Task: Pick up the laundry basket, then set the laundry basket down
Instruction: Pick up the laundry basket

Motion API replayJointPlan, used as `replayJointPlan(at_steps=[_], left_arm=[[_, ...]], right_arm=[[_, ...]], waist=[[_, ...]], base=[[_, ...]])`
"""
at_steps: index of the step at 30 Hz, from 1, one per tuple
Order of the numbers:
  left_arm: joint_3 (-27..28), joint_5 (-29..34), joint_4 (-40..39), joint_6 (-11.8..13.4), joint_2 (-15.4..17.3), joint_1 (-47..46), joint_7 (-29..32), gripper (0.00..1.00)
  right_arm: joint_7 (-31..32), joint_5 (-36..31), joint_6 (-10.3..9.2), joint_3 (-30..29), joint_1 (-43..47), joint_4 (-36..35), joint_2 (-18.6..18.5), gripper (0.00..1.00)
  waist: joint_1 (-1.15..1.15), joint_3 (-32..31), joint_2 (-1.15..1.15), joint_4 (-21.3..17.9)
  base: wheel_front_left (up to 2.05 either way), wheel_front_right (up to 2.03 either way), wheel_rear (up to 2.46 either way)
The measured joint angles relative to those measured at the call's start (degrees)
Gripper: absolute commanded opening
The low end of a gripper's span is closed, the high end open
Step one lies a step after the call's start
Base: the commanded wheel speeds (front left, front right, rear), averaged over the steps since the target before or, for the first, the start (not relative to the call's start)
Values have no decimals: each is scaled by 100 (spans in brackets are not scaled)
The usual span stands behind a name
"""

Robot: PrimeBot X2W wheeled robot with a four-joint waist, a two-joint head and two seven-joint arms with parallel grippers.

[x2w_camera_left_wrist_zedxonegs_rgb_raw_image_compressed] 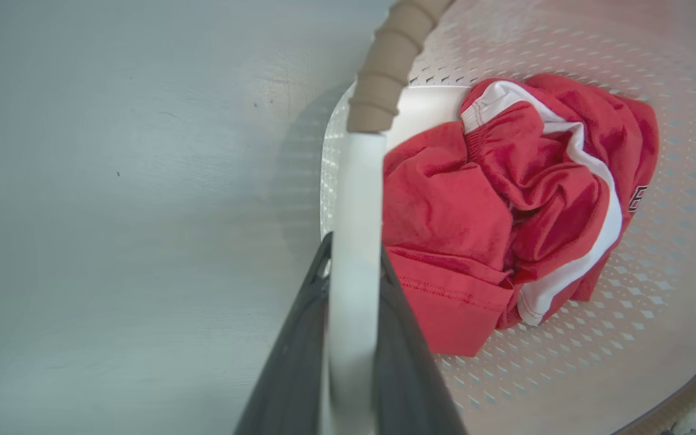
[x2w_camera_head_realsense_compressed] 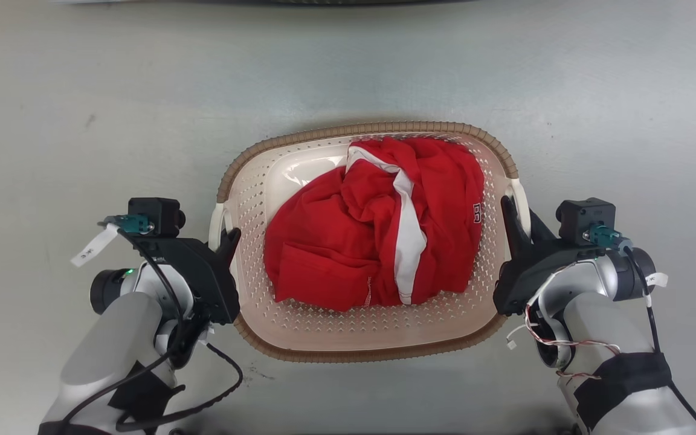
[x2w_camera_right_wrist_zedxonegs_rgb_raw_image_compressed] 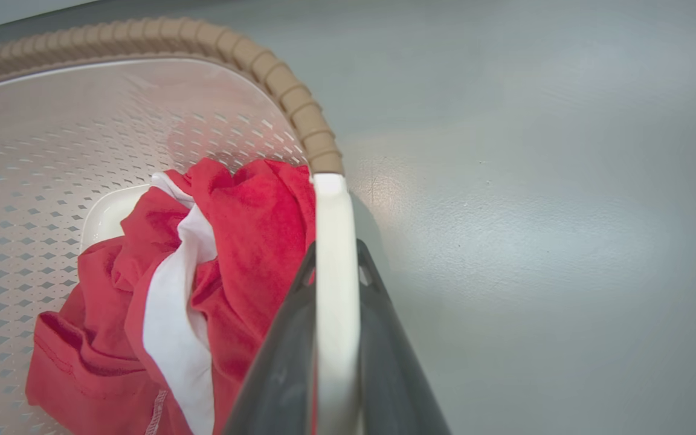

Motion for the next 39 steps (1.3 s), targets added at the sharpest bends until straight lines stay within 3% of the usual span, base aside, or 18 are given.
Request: replayJointPlan(at_steps=[18,39], left_arm=[[-225,-615,638,25,-49,-313,495,0],[-368,-1301,1227,16,-71,-433,1457,0]], right_arm=[[294,54,369,212,-680,954,22,0],[1014,414,806,288,-1022,2280,144,0]], waist=[[1,-602,1,44],[0,-2099,1,79]], base=[[0,0,0],[0,0,0]])
